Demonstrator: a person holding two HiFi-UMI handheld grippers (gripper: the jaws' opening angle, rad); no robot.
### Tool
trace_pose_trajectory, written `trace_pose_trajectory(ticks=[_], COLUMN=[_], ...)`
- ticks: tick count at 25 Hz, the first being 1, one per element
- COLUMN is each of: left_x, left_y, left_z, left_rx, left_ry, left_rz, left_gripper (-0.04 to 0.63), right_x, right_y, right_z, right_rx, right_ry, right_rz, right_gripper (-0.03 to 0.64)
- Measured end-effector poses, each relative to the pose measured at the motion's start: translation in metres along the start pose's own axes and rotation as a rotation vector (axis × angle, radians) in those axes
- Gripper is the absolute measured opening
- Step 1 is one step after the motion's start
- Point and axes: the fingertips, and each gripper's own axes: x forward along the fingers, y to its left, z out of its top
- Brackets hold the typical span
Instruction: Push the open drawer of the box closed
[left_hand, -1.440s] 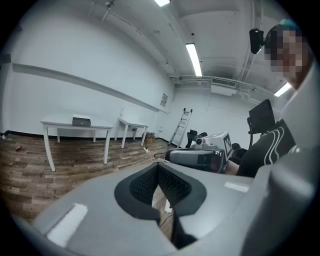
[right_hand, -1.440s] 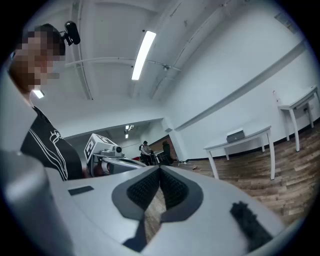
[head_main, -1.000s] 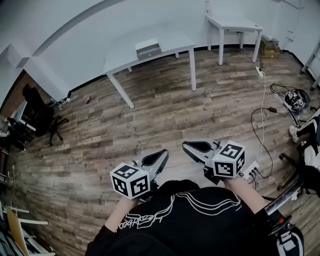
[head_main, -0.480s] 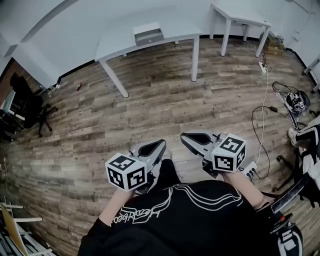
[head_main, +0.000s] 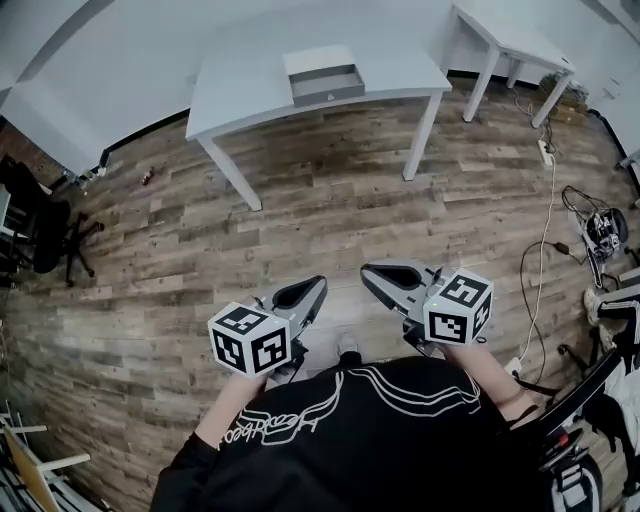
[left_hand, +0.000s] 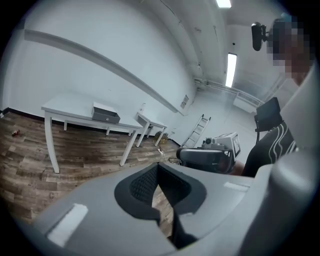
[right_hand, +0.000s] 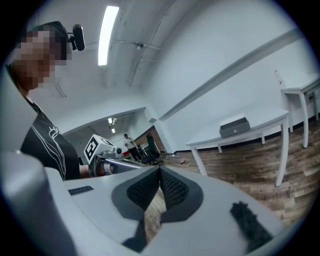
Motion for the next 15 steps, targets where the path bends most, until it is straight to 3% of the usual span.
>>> trace_pose_trajectory(ticks=[6,10,15], left_x=[0.02,0.036,0.061], left_y=[0.068,0.095,0.124], left_z=[0.068,0.086,0.092], left_rx=[0.029,0.04,-0.022], left_ry=[-0.038,-0.06,-0.04], left_rz=[-0.017,-0.025,-0.044], left_gripper=[0.005,0.005,0.005], right_x=[0.06,0.068,0.085], right_y=[-0.049,-0.079,-0.125], right_z=[0.044,0.046,0.06], right_rx=[-0.04,-0.045,-0.037], right_ry=[-0.002,0.012,0.016], right_rz=[-0.033,-0.077,-0.12], right_gripper=[0.009,0.009,0.009])
